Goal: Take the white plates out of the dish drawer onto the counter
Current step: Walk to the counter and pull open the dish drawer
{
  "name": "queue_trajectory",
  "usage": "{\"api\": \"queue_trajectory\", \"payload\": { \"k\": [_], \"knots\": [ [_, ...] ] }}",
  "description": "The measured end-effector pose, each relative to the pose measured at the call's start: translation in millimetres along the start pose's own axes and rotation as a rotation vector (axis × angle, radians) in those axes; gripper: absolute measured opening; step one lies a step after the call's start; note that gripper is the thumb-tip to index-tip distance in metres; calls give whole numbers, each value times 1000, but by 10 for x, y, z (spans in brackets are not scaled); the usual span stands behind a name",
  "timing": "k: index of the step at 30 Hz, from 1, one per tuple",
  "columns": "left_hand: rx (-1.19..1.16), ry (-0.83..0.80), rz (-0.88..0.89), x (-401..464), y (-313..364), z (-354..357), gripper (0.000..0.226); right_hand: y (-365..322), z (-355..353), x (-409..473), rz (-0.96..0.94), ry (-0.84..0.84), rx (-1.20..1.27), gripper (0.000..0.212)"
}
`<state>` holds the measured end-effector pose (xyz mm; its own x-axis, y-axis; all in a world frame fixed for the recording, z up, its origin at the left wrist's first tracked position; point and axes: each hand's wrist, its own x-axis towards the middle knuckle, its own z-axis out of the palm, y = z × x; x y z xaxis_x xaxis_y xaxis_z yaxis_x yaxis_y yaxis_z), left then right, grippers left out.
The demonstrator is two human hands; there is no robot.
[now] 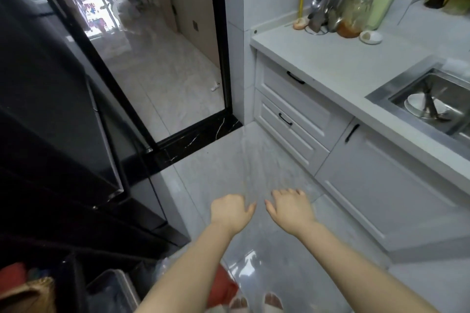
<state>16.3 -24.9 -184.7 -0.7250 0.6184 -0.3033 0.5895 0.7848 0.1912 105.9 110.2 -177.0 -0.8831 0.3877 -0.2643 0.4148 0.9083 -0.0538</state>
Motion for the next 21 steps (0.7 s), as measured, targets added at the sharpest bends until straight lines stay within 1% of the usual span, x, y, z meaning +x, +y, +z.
{"api": "queue_trajectory", "payload": {
  "k": [5,10,16,21],
  "knots": [
    [7,-81,4,4,-178,211,53,-108,222,17,9,-87,-13,43],
    [36,-168,45,-14,-301,358,54,-171,394,-40,23,-154,7,42],
    [31,-201,54,0,-293,467,53,-180,504,-67,3,-200,1,45],
    [53,-209,24,67,-218,526,55,-87,532,7,-22,-218,18,43]
  ]
}}
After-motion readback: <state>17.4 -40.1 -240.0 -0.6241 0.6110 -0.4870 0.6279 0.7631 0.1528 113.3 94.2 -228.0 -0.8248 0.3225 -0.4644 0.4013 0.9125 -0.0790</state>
